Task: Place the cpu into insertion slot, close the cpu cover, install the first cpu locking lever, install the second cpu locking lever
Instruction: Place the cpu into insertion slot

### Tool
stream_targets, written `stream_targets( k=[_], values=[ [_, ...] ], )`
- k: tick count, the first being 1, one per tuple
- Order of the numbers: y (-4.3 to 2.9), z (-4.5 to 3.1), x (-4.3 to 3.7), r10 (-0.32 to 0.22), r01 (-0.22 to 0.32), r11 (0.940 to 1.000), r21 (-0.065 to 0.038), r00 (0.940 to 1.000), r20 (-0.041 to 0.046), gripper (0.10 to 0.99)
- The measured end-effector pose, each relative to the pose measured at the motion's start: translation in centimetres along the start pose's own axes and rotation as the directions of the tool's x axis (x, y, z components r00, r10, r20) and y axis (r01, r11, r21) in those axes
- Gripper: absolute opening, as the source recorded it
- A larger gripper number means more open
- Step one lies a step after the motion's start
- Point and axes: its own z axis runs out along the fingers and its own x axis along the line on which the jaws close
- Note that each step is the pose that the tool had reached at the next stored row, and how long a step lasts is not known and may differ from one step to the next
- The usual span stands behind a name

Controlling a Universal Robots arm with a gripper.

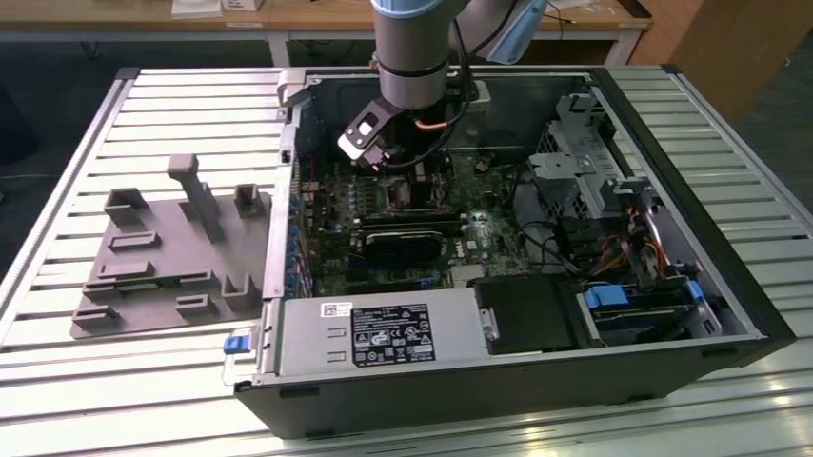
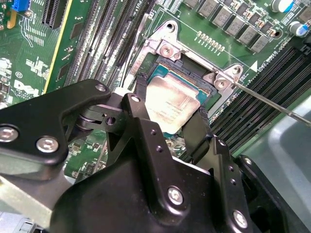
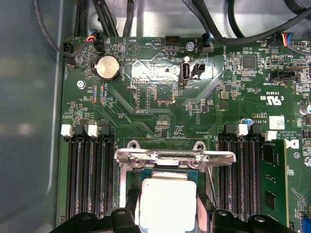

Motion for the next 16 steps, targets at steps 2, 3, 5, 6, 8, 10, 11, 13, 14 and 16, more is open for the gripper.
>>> stream_targets(
  k=[2, 3, 5, 6, 8, 10, 11, 13, 14, 16],
  values=[
    [0.01, -0.05, 0.01, 0.000, 0.000, 1.0000, 0.000, 1.0000, -0.0001, 0.541],
    [0.02, -0.10, 0.02, 0.000, 0.000, 1.0000, 0.000, 1.0000, -0.0001, 0.541],
    [0.02, -0.24, 0.01, 0.000, 0.000, 1.0000, 0.000, 1.0000, 0.0006, 0.541],
    [0.03, -0.29, 0.01, 0.000, 0.000, 1.0000, 0.000, 1.0000, 0.0008, 0.541],
    [0.03, -0.39, 0.00, 0.000, 0.000, 1.0000, 0.000, 1.0000, 0.0009, 0.541],
    [0.04, -0.39, -0.03, 0.000, 0.000, 1.0000, 0.000, 1.0000, 0.0008, 0.541],
    [0.04, -0.40, -0.07, 0.000, 0.000, 1.0000, 0.000, 1.0000, 0.0011, 0.541],
    [0.04, -0.40, -0.23, 0.000, 0.000, 1.0000, 0.000, 1.0000, 0.0010, 0.541],
    [0.04, -0.41, -0.35, 0.000, 0.000, 1.0000, 0.000, 1.0000, 0.0012, 0.541],
    [0.04, -0.40, -0.58, 0.000, 0.000, 1.0000, 0.000, 1.0000, 0.0013, 0.541]
  ],
)
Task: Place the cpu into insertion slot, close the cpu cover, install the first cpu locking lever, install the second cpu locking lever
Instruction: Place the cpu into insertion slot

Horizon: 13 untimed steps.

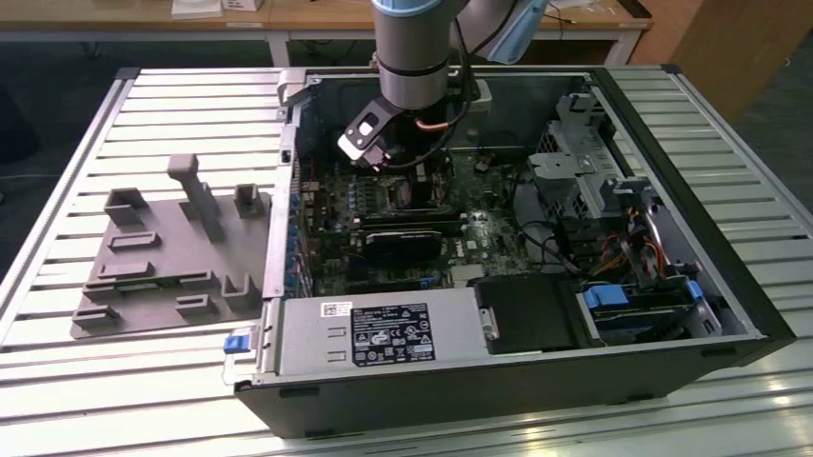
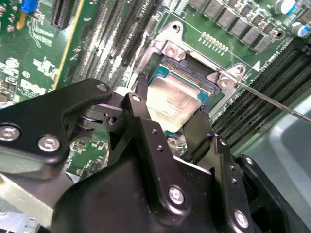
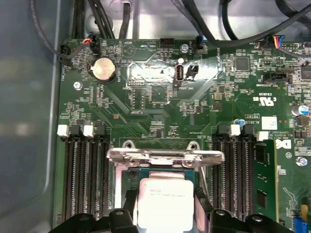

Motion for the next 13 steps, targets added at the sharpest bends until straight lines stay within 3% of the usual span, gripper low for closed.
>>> stream_targets(
  k=[8, 13],
  values=[
    [-0.03, -0.01, -0.11, -0.007, 0.007, 1.0000, 0.000, 1.0000, -0.0062, 0.541],
    [-0.06, -0.01, -0.11, -0.016, 0.016, 0.9999, -0.001, 0.9997, -0.0166, 0.541]
  ],
)
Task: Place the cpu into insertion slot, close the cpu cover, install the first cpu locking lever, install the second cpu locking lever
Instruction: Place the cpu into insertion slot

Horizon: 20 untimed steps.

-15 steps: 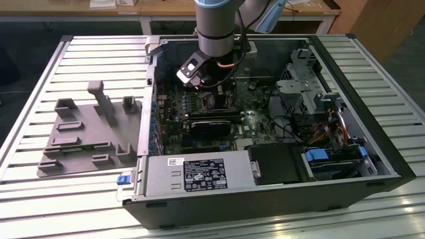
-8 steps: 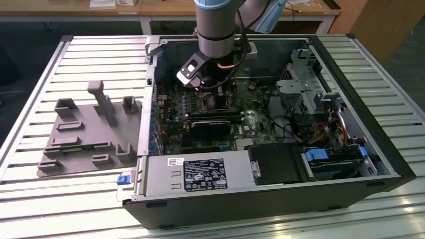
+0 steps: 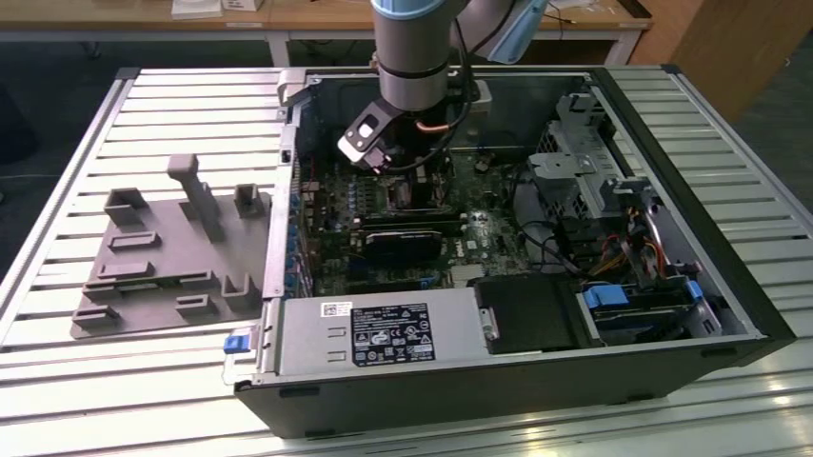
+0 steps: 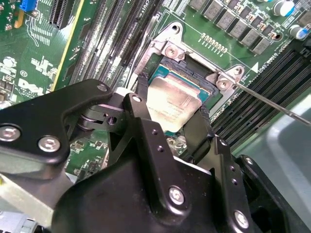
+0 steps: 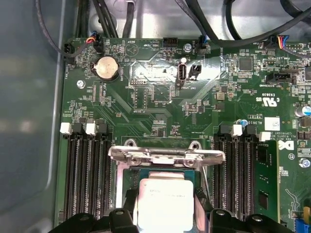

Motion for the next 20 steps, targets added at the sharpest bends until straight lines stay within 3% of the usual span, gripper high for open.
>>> stream_targets(
  k=[7, 20],
  values=[
    [-0.34, 0.08, 0.08, -0.009, 0.009, 0.9999, -0.005, 1.0000, -0.0009, 0.541],
    [-0.35, 0.15, 0.61, -0.009, 0.009, 0.9999, -0.006, 1.0000, -0.0012, 0.541]
  ],
)
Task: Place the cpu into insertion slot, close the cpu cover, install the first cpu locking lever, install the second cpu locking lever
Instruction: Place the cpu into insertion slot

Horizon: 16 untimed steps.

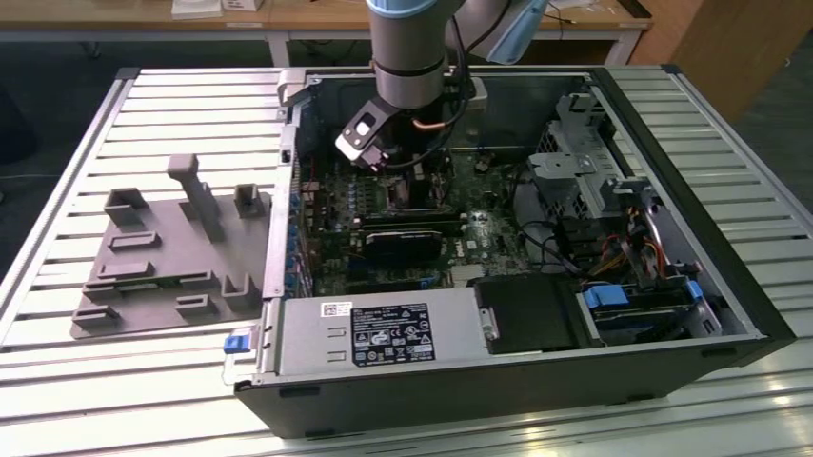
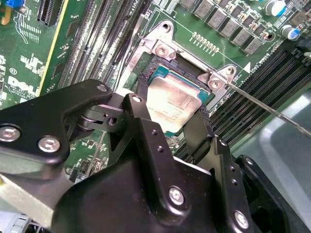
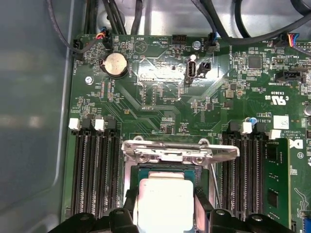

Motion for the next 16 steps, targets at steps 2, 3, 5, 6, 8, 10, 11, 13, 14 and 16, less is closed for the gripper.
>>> stream_targets(
  k=[2, 3, 5, 6, 8, 10, 11, 13, 14, 16],
  values=[
    [-0.02, 0.11, -0.01, 0.001, -0.001, 1.0000, 0.001, 1.0000, 0.0007, 0.541],
    [-0.03, 0.18, -0.02, 0.001, -0.001, 1.0000, 0.001, 1.0000, 0.0011, 0.541],
    [-0.04, 0.31, -0.02, 0.002, -0.002, 1.0000, 0.001, 1.0000, 0.0010, 0.541],
    [-0.04, 0.36, -0.02, 0.002, -0.002, 1.0000, 0.000, 1.0000, 0.0007, 0.541],
    [-0.04, 0.40, -0.01, 0.002, -0.002, 1.0000, 0.000, 1.0000, 0.0005, 0.541],
    [-0.04, 0.40, -0.01, 0.002, -0.002, 1.0000, 0.000, 1.0000, 0.0007, 0.541],
    [-0.04, 0.40, -0.01, 0.002, -0.002, 1.0000, 0.000, 1.0000, 0.0013, 0.541],
    [-0.04, 0.41, 0.00, 0.002, -0.002, 1.0000, 0.000, 1.0000, 0.0048, 0.541],
    [-0.03, 0.39, -0.01, 0.001, -0.001, 1.0000, 0.000, 1.0000, 0.0072, 0.541],
    [-0.03, 0.37, 0.00, 0.001, -0.001, 1.0000, 0.000, 0.9999, 0.0100, 0.541]
  ],
)
